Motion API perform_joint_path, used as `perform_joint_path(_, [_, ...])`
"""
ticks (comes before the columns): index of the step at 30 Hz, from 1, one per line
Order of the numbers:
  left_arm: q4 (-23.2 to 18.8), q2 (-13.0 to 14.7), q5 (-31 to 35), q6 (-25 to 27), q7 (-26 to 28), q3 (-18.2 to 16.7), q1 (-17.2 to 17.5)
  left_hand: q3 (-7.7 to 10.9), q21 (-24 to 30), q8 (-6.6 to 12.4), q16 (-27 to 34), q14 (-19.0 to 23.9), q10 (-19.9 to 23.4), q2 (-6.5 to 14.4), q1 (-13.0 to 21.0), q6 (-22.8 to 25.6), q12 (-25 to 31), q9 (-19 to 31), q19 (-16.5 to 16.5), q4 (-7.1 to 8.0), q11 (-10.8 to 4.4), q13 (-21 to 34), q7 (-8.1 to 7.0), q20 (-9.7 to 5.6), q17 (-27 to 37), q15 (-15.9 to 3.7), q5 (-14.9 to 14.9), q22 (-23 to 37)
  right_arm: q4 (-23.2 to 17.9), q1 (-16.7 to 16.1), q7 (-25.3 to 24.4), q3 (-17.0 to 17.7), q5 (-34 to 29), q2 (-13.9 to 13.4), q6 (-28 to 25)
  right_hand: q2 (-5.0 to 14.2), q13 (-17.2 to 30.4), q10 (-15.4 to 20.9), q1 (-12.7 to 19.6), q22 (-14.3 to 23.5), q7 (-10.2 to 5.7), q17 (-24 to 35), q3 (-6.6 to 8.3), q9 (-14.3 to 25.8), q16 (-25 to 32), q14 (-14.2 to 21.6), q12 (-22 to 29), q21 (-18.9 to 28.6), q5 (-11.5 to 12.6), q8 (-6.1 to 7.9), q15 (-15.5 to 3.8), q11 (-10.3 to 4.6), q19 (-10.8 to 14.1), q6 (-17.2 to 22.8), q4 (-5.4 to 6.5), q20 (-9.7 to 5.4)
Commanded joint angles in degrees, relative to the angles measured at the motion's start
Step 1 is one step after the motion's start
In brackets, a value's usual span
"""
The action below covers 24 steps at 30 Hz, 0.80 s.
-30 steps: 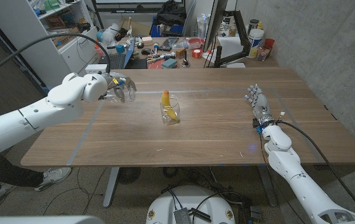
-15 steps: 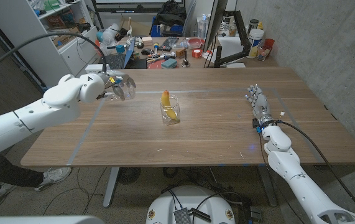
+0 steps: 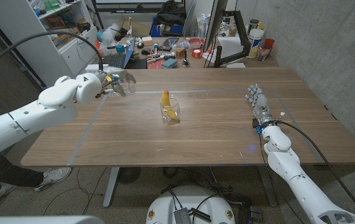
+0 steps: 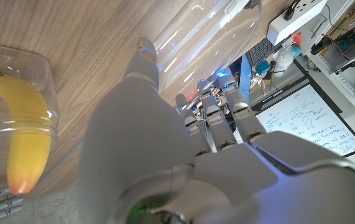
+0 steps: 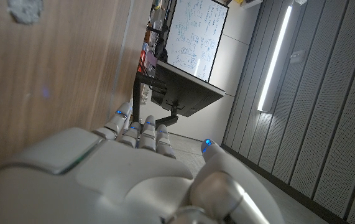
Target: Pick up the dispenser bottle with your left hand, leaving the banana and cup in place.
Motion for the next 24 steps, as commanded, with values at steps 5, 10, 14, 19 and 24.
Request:
perform_joint_path(5, [0.0, -0.4, -2.4, -1.1, 8.4, -4.3, 4.3, 1.09, 0.5, -0.29, -0.1, 2.4, 5.4, 4.7, 0.4, 11.3, 0.2, -0.1, 8.2, 1.35, -4.47, 0.2, 0.95, -14.93, 0.2, -11.54, 0.1, 0.6, 0.2, 0.0, -0.1, 0.0, -0.3, 0.1, 0.4, 4.06, 0.1, 0.2, 0.0, 0.2, 0.20, 0.0, -0.15, 0.3, -0.2, 0.5, 0.0, -0.2, 0.2, 0.27, -0.56, 0.03, 0.4, 0.4, 0.03, -5.67])
perform_joint_path(10, [-0.1, -0.7, -2.5, -1.1, 9.3, -5.4, 5.4, 1.07, 0.6, -0.34, -0.1, 2.4, 5.5, 4.6, 0.3, 11.5, 0.2, -0.1, 8.2, 1.37, -4.47, 0.2, 0.85, -14.94, 0.2, -11.55, 0.1, 0.6, 0.4, 0.1, 0.1, 0.0, -0.2, 0.1, 0.7, 4.06, 0.1, 0.3, 0.0, 0.2, 0.20, 0.0, -0.13, 0.3, -0.2, 0.5, 0.0, -0.3, 0.3, 0.27, -0.53, 0.03, 0.5, 0.4, -0.02, -5.68])
perform_joint_path(14, [-0.1, -1.0, -2.8, -1.4, 10.6, -6.5, 6.5, 1.07, 0.6, -0.41, -0.1, 2.5, 5.6, 4.7, 0.2, 11.6, 0.2, -0.1, 8.2, 1.42, -4.47, 0.2, 0.96, -14.95, 0.2, -11.55, 0.1, 0.6, 0.7, 0.3, 0.4, -0.1, -0.2, 0.2, 1.1, 4.05, 0.1, 0.3, 0.1, 0.2, 0.22, 0.0, -0.13, 0.3, -0.2, 0.6, 0.0, -0.4, 0.3, 0.27, -0.57, 0.07, 0.6, 0.4, -0.05, -5.66])
perform_joint_path(19, [-0.2, -1.5, -3.0, -1.8, 11.7, -8.0, 7.8, 1.08, 0.7, -0.35, -0.1, 2.7, 5.7, 4.7, 0.0, 12.2, 0.2, -0.1, 8.3, 1.46, -4.46, 0.2, 0.82, -14.91, 0.2, -11.55, 0.1, 0.6, 0.6, 0.3, 0.4, -0.1, -0.5, 0.1, 1.5, 4.03, 0.1, 0.3, 0.1, 0.2, 0.21, 0.0, -0.15, 0.3, -0.2, 0.6, 0.0, -0.5, 0.3, 0.28, -0.56, -0.08, 0.6, 0.4, -0.06, -5.68])
perform_joint_path(24, [-0.2, -1.9, -2.5, -2.4, 12.7, -9.2, 9.0, 1.09, 0.8, -0.40, -0.1, 2.8, 5.9, 4.8, -0.1, 12.4, 0.2, -0.1, 8.3, 1.51, -4.45, 0.2, 0.89, -14.93, 0.2, -11.54, 0.1, 0.6, 0.7, 0.3, 0.5, -0.1, -0.5, 0.1, 1.7, 4.02, 0.1, 0.4, 0.1, 0.2, 0.22, 0.0, -0.16, 0.3, -0.2, 0.6, 0.0, -0.5, 0.3, 0.27, -0.57, 0.11, 0.7, 0.4, -0.07, -5.67])
